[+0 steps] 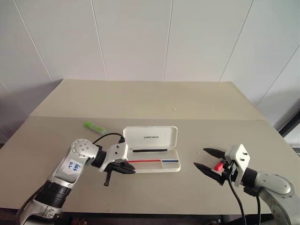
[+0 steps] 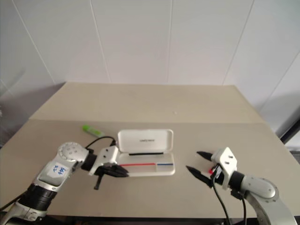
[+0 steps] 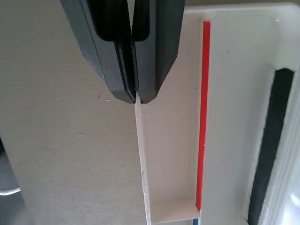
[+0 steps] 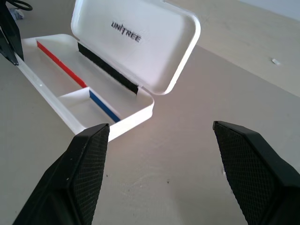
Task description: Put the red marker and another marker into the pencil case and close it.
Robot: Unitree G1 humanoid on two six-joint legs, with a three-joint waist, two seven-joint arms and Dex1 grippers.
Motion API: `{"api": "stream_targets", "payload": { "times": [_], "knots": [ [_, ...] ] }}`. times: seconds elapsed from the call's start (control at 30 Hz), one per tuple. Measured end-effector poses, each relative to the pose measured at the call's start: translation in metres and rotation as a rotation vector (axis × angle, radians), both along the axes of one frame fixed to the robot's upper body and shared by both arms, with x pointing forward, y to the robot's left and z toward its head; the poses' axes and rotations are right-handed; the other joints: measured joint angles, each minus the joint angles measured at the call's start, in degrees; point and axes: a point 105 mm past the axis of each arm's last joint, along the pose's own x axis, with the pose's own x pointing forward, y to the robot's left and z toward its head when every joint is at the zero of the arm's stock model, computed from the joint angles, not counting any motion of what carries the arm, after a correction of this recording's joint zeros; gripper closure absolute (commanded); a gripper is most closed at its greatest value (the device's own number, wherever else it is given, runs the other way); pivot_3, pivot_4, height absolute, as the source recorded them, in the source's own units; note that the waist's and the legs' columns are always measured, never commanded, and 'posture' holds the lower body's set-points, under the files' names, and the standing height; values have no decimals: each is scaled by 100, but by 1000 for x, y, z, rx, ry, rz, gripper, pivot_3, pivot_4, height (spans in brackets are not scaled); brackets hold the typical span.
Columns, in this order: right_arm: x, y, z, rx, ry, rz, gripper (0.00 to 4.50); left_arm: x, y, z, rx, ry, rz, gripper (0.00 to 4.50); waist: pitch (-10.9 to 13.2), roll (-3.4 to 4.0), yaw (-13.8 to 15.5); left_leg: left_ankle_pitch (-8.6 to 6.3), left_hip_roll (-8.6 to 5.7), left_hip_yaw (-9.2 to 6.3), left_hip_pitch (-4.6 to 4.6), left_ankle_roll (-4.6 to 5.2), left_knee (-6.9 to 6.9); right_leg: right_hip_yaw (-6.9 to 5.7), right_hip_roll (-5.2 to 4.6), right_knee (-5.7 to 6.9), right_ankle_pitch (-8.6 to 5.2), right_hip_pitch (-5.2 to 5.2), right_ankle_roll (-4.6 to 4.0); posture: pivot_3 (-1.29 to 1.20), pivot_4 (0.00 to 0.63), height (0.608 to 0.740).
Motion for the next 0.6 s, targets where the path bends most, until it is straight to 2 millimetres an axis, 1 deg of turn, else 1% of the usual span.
{"api": "stream_targets", "payload": {
  "times": [0.1, 0.2, 0.3, 0.6],
  "knots": [
    [0, 0, 0, 0, 0, -1, 0, 0, 0, -1, 0, -16, 1, 4464, 0, 0, 0, 0, -1, 0, -1, 0, 0, 0, -1, -2, 0, 0, 0, 0, 150, 740],
    [0, 0, 0, 0, 0, -3, 0, -1, 0, -9, 2, -10, 11, 4464, 0, 0, 0, -1, 0, 0, -1, 0, -1, 0, 0, -3, 0, 0, 0, 0, 150, 740],
    [0, -1, -1, 0, 4, -6, 0, 0, -1, -10, -6, -14, 28, 3836, 0, 0, 0, -1, 0, 0, 0, 0, -1, 0, 0, -2, 0, 0, 0, 0, 150, 740],
    [0, -1, -1, 0, 5, -8, 0, -9, -8, -8, -45, -12, 2, 797, 0, 0, -1, -1, 0, 1, -1, 0, -1, 0, -1, -5, -1, 1, -1, 0, 150, 740]
  ]
}}
